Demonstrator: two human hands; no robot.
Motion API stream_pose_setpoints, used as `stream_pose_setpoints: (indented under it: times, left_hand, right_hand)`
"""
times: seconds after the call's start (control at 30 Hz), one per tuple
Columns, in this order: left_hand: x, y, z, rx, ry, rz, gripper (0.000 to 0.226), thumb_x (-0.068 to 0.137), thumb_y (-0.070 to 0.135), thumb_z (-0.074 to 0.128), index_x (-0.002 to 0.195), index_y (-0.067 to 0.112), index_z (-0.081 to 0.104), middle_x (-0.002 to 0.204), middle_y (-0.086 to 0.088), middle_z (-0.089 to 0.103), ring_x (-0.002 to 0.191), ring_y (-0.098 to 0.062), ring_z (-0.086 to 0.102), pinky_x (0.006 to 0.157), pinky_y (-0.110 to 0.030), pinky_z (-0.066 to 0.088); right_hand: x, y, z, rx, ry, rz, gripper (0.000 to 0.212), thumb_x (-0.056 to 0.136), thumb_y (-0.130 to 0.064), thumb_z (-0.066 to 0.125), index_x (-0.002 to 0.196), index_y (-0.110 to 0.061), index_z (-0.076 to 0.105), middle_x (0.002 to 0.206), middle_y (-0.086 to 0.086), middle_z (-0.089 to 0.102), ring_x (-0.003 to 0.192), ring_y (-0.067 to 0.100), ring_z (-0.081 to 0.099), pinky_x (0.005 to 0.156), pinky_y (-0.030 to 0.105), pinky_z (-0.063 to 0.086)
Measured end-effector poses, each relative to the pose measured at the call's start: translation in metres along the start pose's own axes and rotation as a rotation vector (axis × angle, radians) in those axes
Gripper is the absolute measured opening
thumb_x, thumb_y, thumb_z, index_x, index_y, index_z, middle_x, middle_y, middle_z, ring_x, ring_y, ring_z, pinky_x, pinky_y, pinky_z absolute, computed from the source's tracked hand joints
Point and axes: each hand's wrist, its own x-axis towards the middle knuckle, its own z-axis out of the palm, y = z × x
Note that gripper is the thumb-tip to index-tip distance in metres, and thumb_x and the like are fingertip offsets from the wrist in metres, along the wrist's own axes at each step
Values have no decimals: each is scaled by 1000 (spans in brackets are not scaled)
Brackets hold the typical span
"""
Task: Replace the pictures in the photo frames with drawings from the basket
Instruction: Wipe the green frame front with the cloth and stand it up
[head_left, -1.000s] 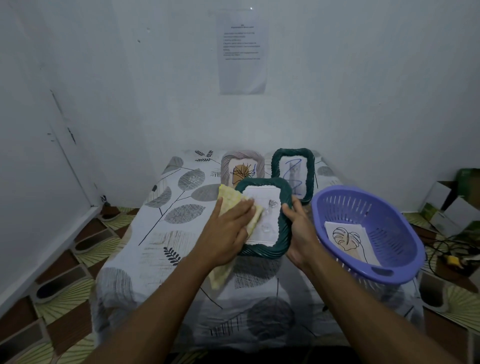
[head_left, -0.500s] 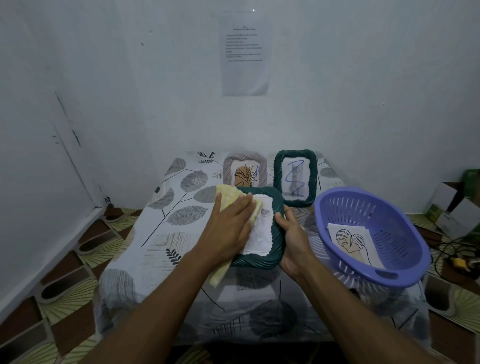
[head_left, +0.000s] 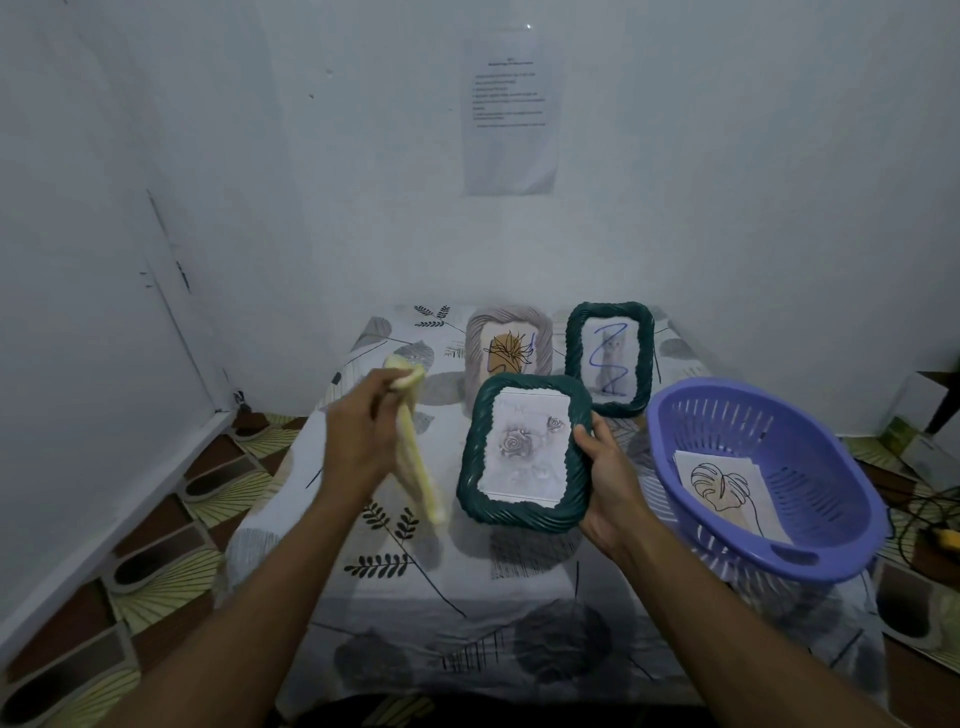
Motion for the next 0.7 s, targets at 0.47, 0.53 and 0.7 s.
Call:
stream_pose_setpoints:
  times: [0.47,0.53,0.7]
  left_hand:
    - [-27,-104,26,569,-742,70,54,96,46,25,135,15,47,140,-7,49,134,-25,41,105,-44,32]
    - [-37,-116,30,650,-739,61,75,90,60,8,144,18,38,154,-2,34,145,-20,23,115,-47,18]
    - [-43,-116,33,576,-632,2,95,80,76,-6,143,23,42,154,2,35,146,-15,22,114,-43,23]
  right_hand:
    - [2,11,4,-103,-10,14,38,102,-12,39,135,-27,49,124,6,66,107,31,66,81,49,57]
    - [3,13,2,-137,-18,18,37,102,-13,40,134,-28,51,121,3,68,106,28,67,80,47,57]
    - [6,18,2,-177,-31,16,34,102,-12,40,128,-28,55,117,0,70,102,24,68,78,42,58]
